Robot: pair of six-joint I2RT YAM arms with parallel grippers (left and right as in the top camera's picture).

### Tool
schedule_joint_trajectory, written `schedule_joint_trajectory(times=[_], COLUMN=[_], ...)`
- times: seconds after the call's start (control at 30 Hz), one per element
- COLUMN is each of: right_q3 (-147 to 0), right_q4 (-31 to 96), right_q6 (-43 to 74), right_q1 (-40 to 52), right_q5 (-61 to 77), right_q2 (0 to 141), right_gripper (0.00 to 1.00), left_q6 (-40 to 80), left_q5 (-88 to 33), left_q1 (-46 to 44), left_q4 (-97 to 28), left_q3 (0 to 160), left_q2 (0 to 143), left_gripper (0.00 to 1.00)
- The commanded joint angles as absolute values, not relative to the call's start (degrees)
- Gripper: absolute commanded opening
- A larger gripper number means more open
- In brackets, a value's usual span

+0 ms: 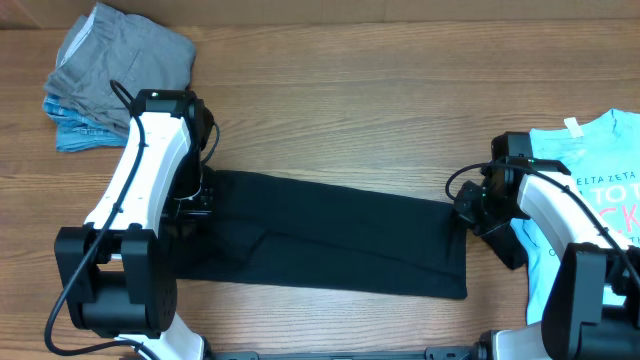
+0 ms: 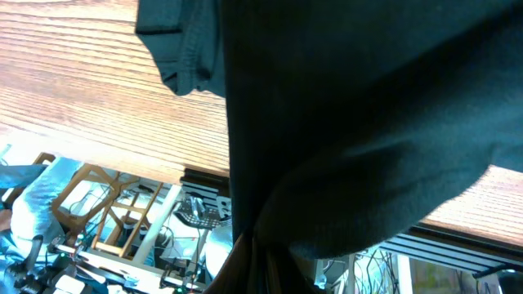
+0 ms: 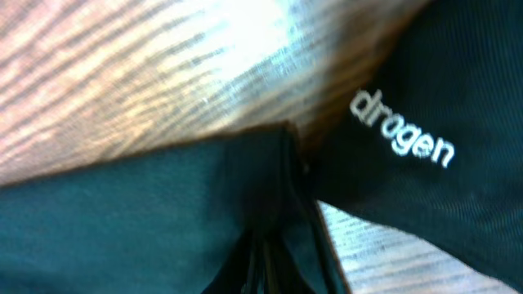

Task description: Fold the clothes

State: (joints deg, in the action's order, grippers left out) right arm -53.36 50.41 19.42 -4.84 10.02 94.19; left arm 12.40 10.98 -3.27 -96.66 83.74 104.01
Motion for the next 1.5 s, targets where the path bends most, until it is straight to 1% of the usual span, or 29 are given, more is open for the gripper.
schedule_joint_trajectory(times=[0.0,0.27,0.4,0.43,0.47,0.5,0.57,0.73,0.8,0.93,1.13,1.23,1.47], right_q3=[-56.14,-56.38,-56.38,-56.38,-56.4,-56.6,-56.93,-58.0,-57.95,-56.21,-49.25,-47.64,-46.39], right_q4=[48.75,43.24,42.5,43.09,44.21,46.44,50.43,58.83,62.52,66.52,64.2,63.51,64.07], right_q6=[18.87,19.46,19.51,19.51,19.46,19.44,19.2,19.64,19.68,18.98,19.35,21.21,20.86], right_q1=[-5.02,-5.39,-5.78,-5.82,-5.82,-5.85,-5.91,-8.08,-9.93,-11.35,-9.26,-9.06,-9.13], right_q5=[9.06,5.39,4.58,5.02,6.09,6.76,5.76,5.74,8.38,13.78,22.72,22.57,21.96], right_q2=[94.26,94.26,94.26,94.26,94.26,94.26,94.26,94.26,94.26,94.26,94.26,94.26,94.26], right_gripper=[0.04,0.04,0.04,0.12,0.28,0.47,0.54,0.55,0.54,0.49,0.45,0.45,0.43], left_q6=[14.39,15.51,15.49,15.49,15.49,15.49,15.46,15.49,15.49,15.49,15.49,15.49,15.49], left_q5=[12.8,14.59,14.57,14.52,14.48,14.26,14.09,14.15,14.15,14.15,14.13,14.13,14.11], left_q1=[-2.96,-2.96,-2.96,-2.96,-2.96,-2.96,-2.96,-2.96,-2.96,-2.96,-2.96,-2.96,-2.96], left_q4=[-96.88,-96.88,-96.88,-96.88,-96.88,-96.88,-96.88,-96.88,-96.88,-96.88,-96.86,-96.88,-96.88], left_q3=[83.29,83.26,83.22,83.07,82.94,82.81,82.63,82.63,82.63,82.63,82.63,82.63,82.63], left_q2=[102.08,102.08,102.08,102.08,102.08,102.08,102.08,102.08,102.08,102.08,102.08,102.08,102.08], left_gripper=[0.05,0.06,0.06,0.07,0.07,0.08,0.08,0.09,0.09,0.09,0.09,0.09,0.09])
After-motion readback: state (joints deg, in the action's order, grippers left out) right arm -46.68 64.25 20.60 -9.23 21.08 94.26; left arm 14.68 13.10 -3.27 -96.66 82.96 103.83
